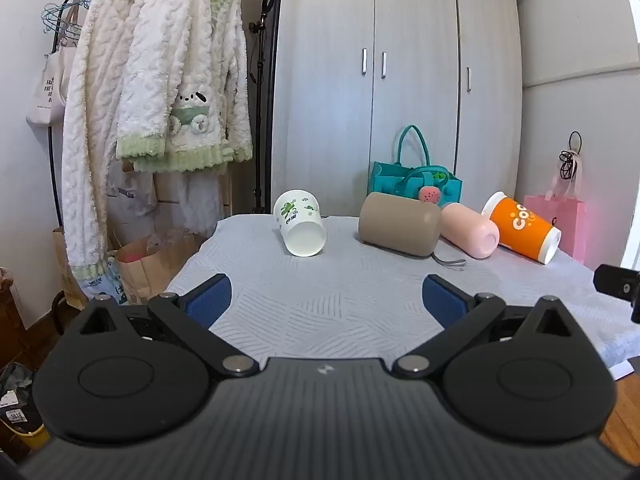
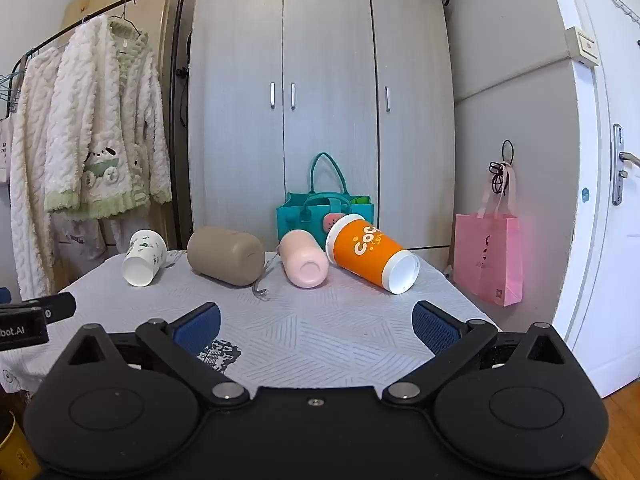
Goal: Flip cup upright
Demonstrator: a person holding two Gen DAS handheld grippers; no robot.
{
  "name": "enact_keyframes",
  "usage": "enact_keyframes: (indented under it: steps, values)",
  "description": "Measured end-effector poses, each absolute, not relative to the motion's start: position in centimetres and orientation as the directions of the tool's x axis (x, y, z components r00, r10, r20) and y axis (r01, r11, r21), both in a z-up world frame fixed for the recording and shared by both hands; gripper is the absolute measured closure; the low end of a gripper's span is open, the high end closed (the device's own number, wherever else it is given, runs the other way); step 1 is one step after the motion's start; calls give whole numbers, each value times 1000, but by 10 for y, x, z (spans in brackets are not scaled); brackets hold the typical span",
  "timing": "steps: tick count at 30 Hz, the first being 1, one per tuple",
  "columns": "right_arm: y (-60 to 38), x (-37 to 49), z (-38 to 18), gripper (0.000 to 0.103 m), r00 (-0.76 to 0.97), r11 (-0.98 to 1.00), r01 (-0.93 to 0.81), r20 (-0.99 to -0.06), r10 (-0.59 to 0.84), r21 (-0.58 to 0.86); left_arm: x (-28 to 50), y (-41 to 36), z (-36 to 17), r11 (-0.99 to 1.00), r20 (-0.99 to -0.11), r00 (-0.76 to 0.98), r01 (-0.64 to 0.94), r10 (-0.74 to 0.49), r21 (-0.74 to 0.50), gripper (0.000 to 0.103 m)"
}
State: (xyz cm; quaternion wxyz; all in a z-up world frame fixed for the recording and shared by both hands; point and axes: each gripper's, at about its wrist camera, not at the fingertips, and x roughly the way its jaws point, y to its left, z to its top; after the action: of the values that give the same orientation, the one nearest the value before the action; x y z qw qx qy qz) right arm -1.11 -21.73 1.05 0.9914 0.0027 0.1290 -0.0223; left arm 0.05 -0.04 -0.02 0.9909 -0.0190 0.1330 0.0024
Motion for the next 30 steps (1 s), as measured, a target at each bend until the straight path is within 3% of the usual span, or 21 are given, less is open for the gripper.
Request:
enact_keyframes:
  steps: [30]
  values:
    - [-224,-8,10,0,960,998,58,-276,-51,16,0,4,1,996,-276,961,-4,-20,-84,0]
